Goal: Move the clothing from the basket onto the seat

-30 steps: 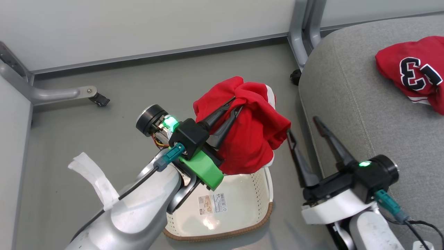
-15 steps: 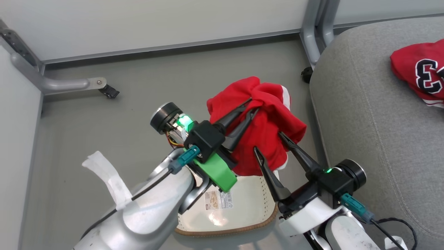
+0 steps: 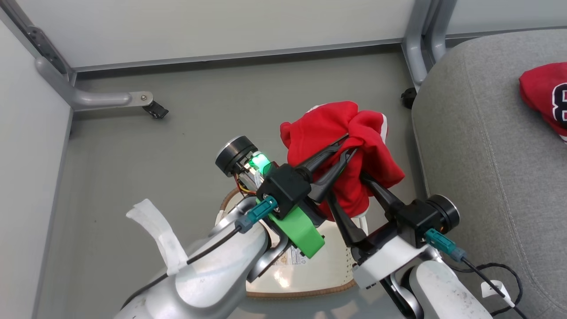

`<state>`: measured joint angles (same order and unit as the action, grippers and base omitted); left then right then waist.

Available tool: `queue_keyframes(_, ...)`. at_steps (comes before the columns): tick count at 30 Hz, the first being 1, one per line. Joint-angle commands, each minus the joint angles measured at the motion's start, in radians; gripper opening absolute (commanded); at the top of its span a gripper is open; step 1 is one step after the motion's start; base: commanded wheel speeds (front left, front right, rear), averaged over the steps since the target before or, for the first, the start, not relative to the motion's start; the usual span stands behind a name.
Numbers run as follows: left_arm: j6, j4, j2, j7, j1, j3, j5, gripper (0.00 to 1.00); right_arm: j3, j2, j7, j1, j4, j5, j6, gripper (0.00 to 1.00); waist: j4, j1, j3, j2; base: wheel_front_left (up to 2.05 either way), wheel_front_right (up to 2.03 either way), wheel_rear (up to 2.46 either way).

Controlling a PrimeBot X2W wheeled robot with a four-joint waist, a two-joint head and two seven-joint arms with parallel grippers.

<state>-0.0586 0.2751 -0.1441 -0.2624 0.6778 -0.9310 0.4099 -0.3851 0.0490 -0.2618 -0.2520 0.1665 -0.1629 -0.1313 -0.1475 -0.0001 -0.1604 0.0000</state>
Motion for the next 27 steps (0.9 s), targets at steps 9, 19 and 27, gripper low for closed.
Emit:
queue_keyframes(9,-0.006,0.000,0.007,-0.003,-0.020,0.002,0.000,0.00,-0.022,0.003,-0.005,-0.021,0.029,-0.065,0.001,0.00,-0.013,0.0001,0.018,0.0000,0.00,0.00,0.00)
queue_keyframes(19,-0.001,0.000,0.001,-0.003,-0.022,0.008,-0.011,0.00,-0.009,0.003,-0.005,-0.026,0.021,-0.049,0.001,0.00,-0.004,0.0001,0.006,0.0000,0.00,0.00,0.00)
queue_keyframes(27,-0.009,0.006,-0.001,-0.003,-0.014,0.010,-0.016,0.00,-0.004,0.003,-0.005,-0.027,0.014,-0.048,0.001,0.00,0.003,0.0001,-0.001,0.0000,0.00,0.00,0.00)
